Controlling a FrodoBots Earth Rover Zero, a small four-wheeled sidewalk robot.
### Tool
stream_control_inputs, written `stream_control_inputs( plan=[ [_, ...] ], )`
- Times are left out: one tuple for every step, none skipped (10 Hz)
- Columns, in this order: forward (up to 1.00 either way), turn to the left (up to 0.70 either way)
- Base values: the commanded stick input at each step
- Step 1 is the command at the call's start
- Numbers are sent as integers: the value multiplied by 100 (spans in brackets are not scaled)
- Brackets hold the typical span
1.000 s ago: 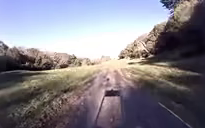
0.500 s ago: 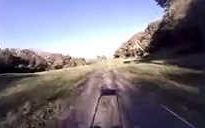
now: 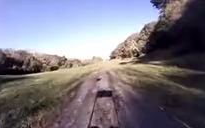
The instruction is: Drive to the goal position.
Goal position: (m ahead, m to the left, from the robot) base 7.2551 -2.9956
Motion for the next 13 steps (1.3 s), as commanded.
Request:
stream_control_inputs(
  plan=[
    [70,0],
    [70,0],
    [70,0],
    [70,0],
    [70,0],
    [70,0],
    [70,2],
    [70,7],
    [70,10],
    [70,16],
    [70,24],
    [70,-4],
    [70,-1]
  ],
)
